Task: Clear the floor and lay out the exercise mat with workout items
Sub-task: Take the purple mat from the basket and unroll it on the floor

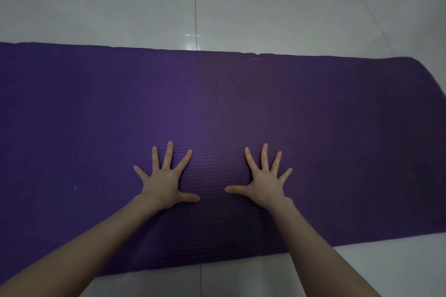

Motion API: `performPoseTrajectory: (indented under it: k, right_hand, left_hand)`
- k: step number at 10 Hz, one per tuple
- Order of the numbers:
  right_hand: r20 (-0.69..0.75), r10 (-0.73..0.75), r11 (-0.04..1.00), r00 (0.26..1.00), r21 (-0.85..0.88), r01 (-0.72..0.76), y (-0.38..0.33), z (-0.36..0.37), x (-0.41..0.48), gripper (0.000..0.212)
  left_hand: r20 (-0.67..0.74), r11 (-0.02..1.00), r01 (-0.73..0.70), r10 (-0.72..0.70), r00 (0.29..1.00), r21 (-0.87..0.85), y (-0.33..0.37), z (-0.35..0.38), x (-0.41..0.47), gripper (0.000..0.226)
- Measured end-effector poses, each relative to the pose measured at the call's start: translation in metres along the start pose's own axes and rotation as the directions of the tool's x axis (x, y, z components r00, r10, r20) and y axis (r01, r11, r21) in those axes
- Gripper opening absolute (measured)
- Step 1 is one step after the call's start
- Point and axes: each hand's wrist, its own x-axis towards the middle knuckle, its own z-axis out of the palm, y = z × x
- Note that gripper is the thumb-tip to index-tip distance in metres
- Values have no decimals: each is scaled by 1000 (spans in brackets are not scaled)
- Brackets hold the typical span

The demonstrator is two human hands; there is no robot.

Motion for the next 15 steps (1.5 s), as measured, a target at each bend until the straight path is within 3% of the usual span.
performPoseTrajectory:
  k: [15]
  right_hand:
    - [-7, -10, 999, 1000, 49, 11, -3, 1, 7, 123]
  left_hand:
    - [-40, 1000, 11, -11, 999, 2, -2, -2, 3, 121]
